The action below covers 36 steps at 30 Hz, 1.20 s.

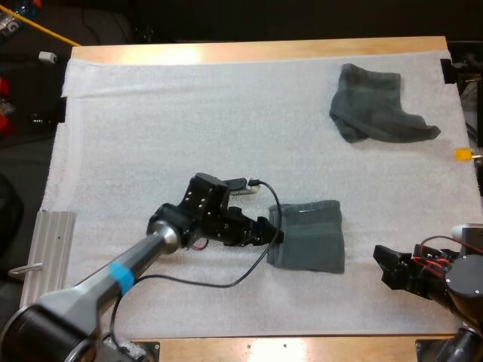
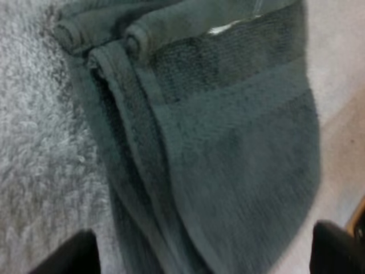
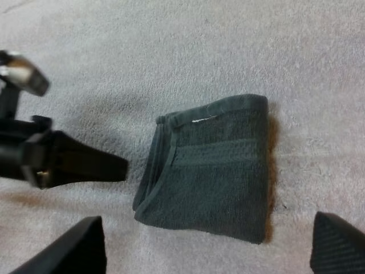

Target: Pick towel from pile, fold and stack

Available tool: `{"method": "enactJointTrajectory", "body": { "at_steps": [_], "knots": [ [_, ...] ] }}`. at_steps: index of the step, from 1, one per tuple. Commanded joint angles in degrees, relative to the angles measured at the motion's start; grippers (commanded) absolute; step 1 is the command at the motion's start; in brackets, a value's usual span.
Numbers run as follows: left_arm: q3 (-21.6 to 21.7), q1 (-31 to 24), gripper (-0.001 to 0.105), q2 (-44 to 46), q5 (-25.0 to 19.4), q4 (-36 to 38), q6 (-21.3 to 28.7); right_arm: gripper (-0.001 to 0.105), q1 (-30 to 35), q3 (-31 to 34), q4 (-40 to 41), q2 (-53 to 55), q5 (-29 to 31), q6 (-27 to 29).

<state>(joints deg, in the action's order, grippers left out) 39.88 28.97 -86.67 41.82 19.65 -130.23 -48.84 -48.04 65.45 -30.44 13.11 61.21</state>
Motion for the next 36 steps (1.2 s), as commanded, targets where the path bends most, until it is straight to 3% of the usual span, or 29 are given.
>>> {"method": "enactJointTrajectory", "body": {
  "at_steps": [1,16,27,30,32,33,35,36],
  "knots": [
    [0.88,0.53,0.072,-0.72,0.06,-0.71,-0.89,0.071,-0.09,-0.51,0.37,0.18,0.28,0.52],
    [6.97,2.77,0.071,-10.6,-0.42,1.58,-4.94,0.071,-0.09,-0.51,0.37,0.18,0.28,0.52],
    [12.09,9.6,0.07,-13.91,-3.42,5.11,-5.05,0.071,-0.09,-0.51,0.37,0.18,-0.11,0.52],
    [12.22,9.81,0.058,-13.91,-3.22,5.12,-5.05,0.071,-0.09,-0.51,0.37,0.18,-0.09,0.52],
    [12.22,9.66,0.037,-13.91,-3.38,6.31,-4.87,0.071,-0.09,-0.51,0.37,0.18,-0.09,0.52],
    [12.22,9.49,0.032,-13.91,-3.37,6.66,-4.76,0.071,-0.09,-0.51,0.37,0.18,-0.09,0.52],
    [12.22,8.96,0.004,-13.91,-3.36,8.58,-3.96,0.071,-0.09,-0.51,0.37,0.18,-0.09,0.52],
    [12.23,8.83,0.0,-13.91,-3.37,9.07,-3.23,0.071,-0.09,-0.51,0.37,0.18,-0.09,0.52]
  ]
}}
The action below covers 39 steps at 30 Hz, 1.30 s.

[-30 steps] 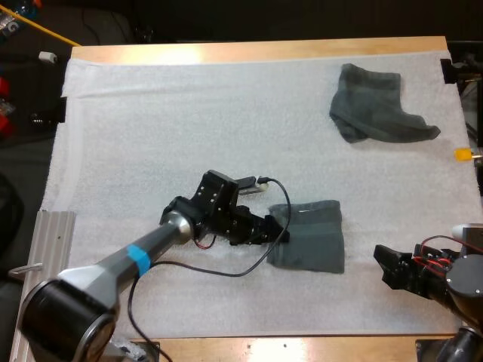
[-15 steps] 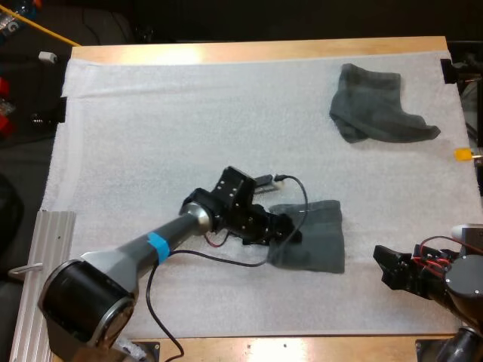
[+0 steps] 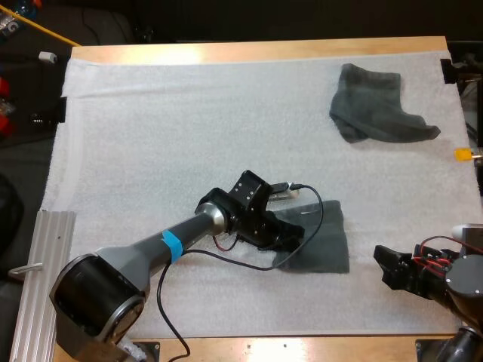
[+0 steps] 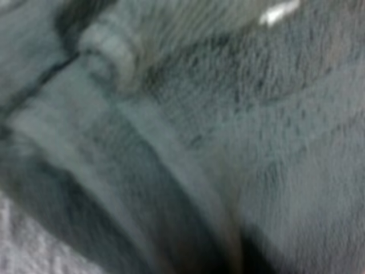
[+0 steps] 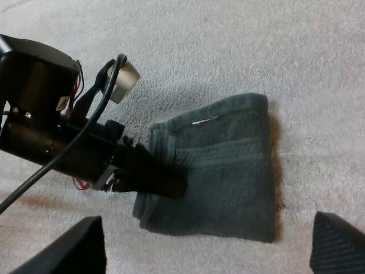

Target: Pick towel from pile, fold and stack

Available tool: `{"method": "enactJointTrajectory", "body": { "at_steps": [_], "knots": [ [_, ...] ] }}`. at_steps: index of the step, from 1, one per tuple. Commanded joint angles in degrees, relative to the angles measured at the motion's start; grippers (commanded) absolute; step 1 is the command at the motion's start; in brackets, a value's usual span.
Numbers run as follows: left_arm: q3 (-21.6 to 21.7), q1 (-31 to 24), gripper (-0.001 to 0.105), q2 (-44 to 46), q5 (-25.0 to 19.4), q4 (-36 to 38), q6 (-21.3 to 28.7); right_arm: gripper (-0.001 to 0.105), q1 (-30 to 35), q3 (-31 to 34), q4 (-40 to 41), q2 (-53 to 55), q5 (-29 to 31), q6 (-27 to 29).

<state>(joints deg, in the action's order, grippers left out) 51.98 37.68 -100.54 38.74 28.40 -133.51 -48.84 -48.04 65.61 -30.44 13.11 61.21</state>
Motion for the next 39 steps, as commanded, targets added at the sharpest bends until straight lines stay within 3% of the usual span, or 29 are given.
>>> {"method": "enactJointTrajectory", "body": {
  "at_steps": [1,9,15,20,29,32,39],
  "knots": [
    [0.25,-0.34,0.0,-0.04,-0.39,1.52,1.49,0.071,-0.09,-0.51,0.21,0.18,-0.09,0.52],
    [0.27,-7.11,0.0,4.39,-6.71,11.86,13.69,0.071,-0.09,-0.51,0.21,0.18,-0.48,0.52],
    [0.27,-18.04,0.0,10.84,-13.79,20.24,23.46,0.071,-0.09,-0.51,0.21,0.18,-0.48,0.52],
    [0.27,-28.53,0.0,15.19,-22.84,27.33,31.79,0.071,-0.09,-0.51,0.21,0.18,-0.48,0.52],
    [0.27,-40.51,0.0,17.13,-38.3,31.47,40.13,0.071,-0.09,-0.51,0.21,0.18,-1.72,0.52],
    [0.27,-42.47,0.0,17.13,-43.36,31.74,40.94,0.071,-0.09,-0.51,0.21,0.18,-2.89,0.52],
    [0.27,-43.02,0.0,17.13,-49.79,31.49,40.97,0.071,-0.09,-0.51,0.18,0.18,-9.04,0.52]
  ]
}}
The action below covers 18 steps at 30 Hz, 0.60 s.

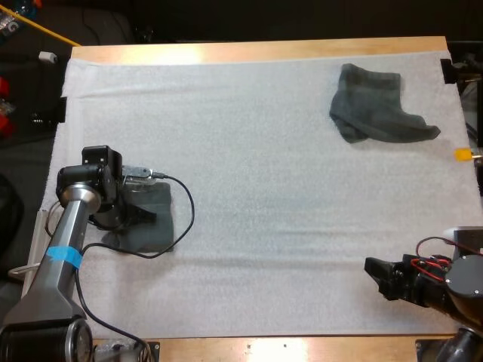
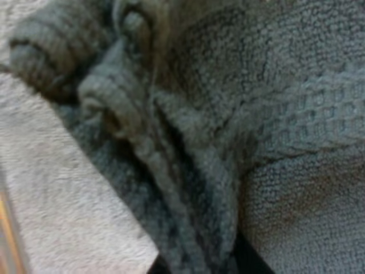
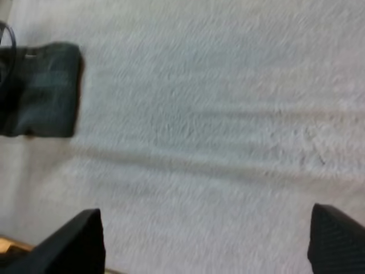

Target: Pick towel from pile, fold and stack

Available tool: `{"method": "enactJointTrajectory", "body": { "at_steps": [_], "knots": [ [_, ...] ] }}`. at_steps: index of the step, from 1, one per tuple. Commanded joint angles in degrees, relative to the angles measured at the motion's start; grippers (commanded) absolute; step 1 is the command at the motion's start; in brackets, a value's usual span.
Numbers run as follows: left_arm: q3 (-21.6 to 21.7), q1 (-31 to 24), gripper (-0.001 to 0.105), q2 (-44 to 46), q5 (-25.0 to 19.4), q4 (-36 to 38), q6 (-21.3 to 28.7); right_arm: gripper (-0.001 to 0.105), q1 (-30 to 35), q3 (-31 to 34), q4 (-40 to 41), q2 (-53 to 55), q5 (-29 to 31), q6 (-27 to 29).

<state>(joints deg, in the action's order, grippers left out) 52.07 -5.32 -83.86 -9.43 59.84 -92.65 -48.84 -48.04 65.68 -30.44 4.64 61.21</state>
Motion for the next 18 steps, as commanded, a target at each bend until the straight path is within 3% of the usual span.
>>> {"method": "enactJointTrajectory", "body": {
  "at_steps": [1,4,6,9,11,12,16,18],
  "knots": [
    [0.18,-0.03,0.0,0.45,-2.01,-0.07,0.33,0.071,-0.09,-0.51,-0.17,0.18,-1.08,0.52],
    [0.18,-0.03,0.001,0.45,-2.36,-0.34,0.82,0.071,-0.09,-0.51,-1.46,0.18,-1.09,0.52],
    [0.18,-0.03,0.007,0.45,-3.62,-0.33,0.83,0.071,-0.09,-0.51,-2.49,0.18,-1.09,0.52],
    [0.18,-0.03,0.037,0.45,-5.95,-0.47,0.83,0.071,-0.09,-0.51,-3.29,0.18,-1.09,0.52],
    [0.18,-0.03,0.07,0.45,-6.3,-0.47,0.83,0.071,-0.09,-0.51,-3.35,0.18,-1.11,0.52],
    [0.18,-0.03,0.077,0.45,-6.33,-0.47,0.79,0.071,-0.09,-0.51,-3.35,0.18,-1.25,0.52],
    [0.36,-0.03,0.066,0.7,-6.57,0.73,-0.18,0.071,-0.09,-0.51,-3.35,0.18,-1.51,0.52],
    [0.49,-0.03,0.065,1.47,-5.78,2.09,-1.43,0.071,-0.09,-0.51,-3.35,0.18,-1.51,0.52]
  ]
}}
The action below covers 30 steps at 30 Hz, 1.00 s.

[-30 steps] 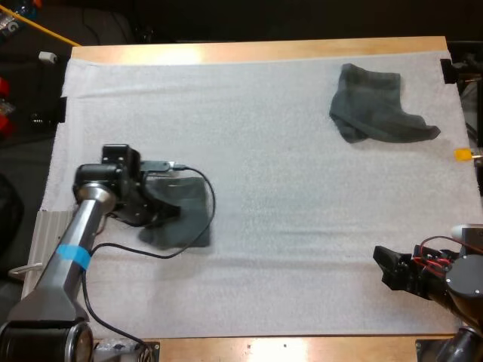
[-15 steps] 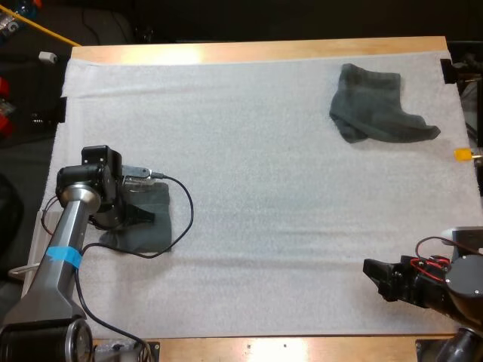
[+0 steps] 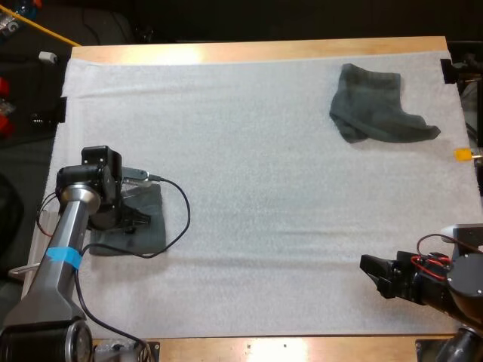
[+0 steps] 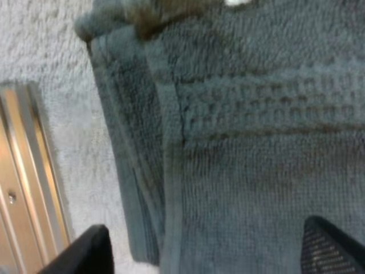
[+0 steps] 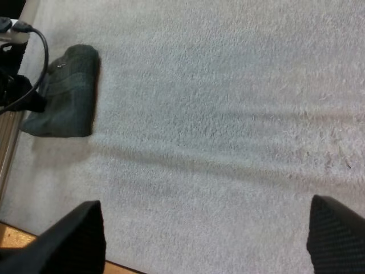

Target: Pick towel from pile, fold and stack

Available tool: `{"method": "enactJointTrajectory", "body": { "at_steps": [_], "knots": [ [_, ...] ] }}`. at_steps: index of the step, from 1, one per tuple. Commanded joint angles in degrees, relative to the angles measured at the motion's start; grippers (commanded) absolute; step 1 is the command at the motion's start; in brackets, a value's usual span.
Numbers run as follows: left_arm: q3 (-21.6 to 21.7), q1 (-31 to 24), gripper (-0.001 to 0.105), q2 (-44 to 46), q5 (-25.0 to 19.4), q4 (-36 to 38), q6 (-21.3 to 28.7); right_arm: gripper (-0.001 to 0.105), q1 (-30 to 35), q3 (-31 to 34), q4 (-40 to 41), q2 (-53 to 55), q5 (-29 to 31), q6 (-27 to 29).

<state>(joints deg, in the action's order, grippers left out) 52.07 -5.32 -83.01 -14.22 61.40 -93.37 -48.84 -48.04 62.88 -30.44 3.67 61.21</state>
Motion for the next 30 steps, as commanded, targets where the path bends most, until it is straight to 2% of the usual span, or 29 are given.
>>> {"method": "enactJointTrajectory", "body": {
  "at_steps": [1,4,10,15,21,30],
  "knots": [
    [0.47,-0.03,0.065,1.35,0.25,1.29,-1.28,0.071,-0.09,-0.51,-0.54,0.18,-0.54,0.52],
    [0.47,-0.03,0.065,2.56,4.27,2.33,-1.48,0.071,-0.09,-0.51,-0.54,0.18,-0.54,0.52],
    [-0.99,-1.25,0.065,2.45,10.99,-1.6,-1.76,0.071,-0.09,-0.51,-0.54,0.18,-0.54,0.52],
    [-1.96,-4.04,0.065,0.75,11.82,-2.39,-2.11,0.071,-0.09,-0.51,-0.54,0.18,-0.54,0.52],
    [-1.95,-4.89,0.065,-4.55,16.77,-2.37,-2.73,0.071,-0.09,-0.51,-0.54,0.18,-0.57,0.52],
    [-1.43,-4.89,0.065,-8.24,17.02,-2.24,-2.98,0.071,-0.09,-0.51,-0.54,0.18,-0.99,0.52]
  ]
}}
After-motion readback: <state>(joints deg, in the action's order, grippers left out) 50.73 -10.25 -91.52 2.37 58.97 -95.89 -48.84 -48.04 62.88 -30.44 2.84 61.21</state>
